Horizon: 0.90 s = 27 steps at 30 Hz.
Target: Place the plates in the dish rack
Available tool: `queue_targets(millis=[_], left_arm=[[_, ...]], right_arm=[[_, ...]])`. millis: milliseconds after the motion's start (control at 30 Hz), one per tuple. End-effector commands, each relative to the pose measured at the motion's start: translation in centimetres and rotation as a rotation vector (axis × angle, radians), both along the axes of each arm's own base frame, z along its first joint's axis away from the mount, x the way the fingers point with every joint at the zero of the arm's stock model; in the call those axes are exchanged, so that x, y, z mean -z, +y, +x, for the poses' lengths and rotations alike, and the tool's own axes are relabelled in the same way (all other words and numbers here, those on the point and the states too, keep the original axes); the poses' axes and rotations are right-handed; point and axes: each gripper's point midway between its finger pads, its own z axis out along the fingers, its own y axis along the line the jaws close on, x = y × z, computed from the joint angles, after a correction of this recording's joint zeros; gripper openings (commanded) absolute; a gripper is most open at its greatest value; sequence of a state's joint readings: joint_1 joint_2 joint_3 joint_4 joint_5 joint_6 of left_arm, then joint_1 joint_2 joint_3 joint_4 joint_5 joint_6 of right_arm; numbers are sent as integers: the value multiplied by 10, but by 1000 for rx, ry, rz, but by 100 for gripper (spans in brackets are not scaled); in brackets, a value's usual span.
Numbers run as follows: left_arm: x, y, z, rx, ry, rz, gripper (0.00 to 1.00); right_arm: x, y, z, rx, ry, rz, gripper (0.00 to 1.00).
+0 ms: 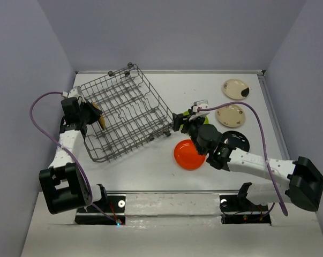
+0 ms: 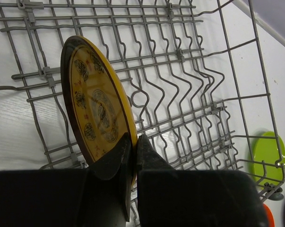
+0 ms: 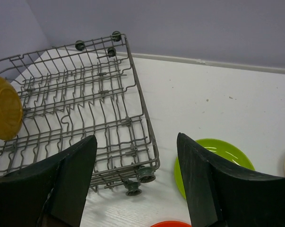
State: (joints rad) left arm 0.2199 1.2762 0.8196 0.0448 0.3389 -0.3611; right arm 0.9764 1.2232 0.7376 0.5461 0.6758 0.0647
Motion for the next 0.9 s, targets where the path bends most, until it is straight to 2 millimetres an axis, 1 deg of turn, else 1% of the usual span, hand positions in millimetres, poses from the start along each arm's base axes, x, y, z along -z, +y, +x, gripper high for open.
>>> queue_targets(millis=[0,67,100,167,200,233,300,400,567,667,700,733,767,800,833,867], left_arm=[[-2,2,6,25,-39,26,7],[1,3,7,22,-28,26,11],[2,3,7,25,-23,25,16],[4,1,8,34,-20,18,20],[5,0,8,40,-18,14,28],[6,0,8,40,-14,11,30],[6,0,7,38,-12,9,34],[5,-2,5,42,-17,2,42],[3,-3,2,45,-20,-2,40],[0,-1,1,32,-27,6,49],[-3,1,1,22,-34,14,57],[-6,2,0,16,-41,19,61],[-11,3,-1,10,-53,26,64],[-15,5,-1,-4,-63,32,73],[-19,6,-1,-11,-74,37,77],[-23,7,-2,-18,-87,40,80]], right_arm=[[-7,-6,3,11,-8,40,74],[-4,-8,4,0,-3,44,74],[-4,-11,6,-8,-1,44,74],[-4,-16,8,-14,9,60,73],[-6,-19,8,-19,10,74,73],[-2,-22,12,-33,32,77,72],[-2,-27,15,-45,47,92,72],[2,-34,18,-47,70,96,72],[3,-32,17,-59,78,93,72],[8,-33,22,-47,98,75,72],[19,-35,26,-32,132,46,72],[22,-34,27,-29,147,38,71],[21,-38,32,-14,158,38,71],[34,-46,39,12,206,25,71],[33,-42,39,-2,212,37,71],[39,-49,44,3,244,38,70]])
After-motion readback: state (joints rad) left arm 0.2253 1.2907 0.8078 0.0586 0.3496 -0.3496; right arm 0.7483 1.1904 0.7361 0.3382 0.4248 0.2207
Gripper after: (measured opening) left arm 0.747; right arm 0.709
